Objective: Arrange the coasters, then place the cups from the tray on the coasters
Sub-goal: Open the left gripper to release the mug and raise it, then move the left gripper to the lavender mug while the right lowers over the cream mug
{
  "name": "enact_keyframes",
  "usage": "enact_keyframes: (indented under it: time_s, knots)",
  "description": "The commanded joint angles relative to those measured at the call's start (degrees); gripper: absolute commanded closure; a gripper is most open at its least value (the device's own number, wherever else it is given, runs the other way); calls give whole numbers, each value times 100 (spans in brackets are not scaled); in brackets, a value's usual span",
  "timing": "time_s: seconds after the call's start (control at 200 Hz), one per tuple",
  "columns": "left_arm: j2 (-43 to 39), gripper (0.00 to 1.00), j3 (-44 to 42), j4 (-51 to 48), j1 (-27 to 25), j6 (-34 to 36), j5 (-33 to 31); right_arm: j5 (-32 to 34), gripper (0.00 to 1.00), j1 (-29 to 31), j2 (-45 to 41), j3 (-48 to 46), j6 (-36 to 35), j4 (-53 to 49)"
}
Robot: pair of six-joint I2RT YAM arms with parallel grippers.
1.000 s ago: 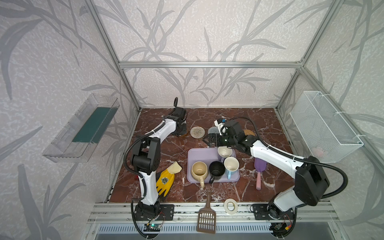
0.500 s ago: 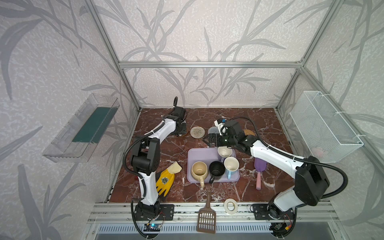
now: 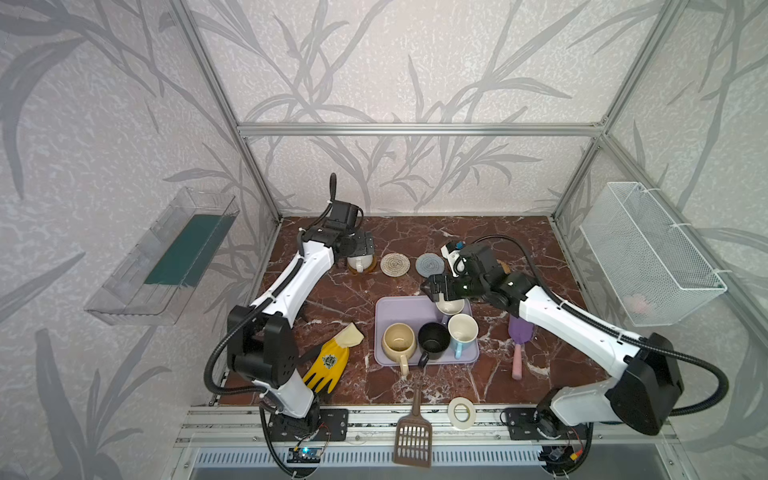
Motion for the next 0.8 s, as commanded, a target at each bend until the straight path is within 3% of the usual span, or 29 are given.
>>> enact_keyframes:
  time_s: [0.0,0.19,0.265,0.52,0.795]
  knots:
    - [-527,1,-384,-99,5,-231,779,524,1,21,-385,93,-256,-857]
    - [-1459,1,-1325,464,-54,-638,2388,918,1,22,-635,-68,-453,-1510]
    - [-1771,1,-1609,584,-162,-785,2749,964,1,23,-632,-150,-457,-1615]
    - [-2358,1,-2328,852,-1003,-1018,2763,914,2,28,-226,-258,-413,-1714]
    - [-2474,1,-3094,1618,-1296,-1489,2671,919,3,21,522,-74,-475,-1672]
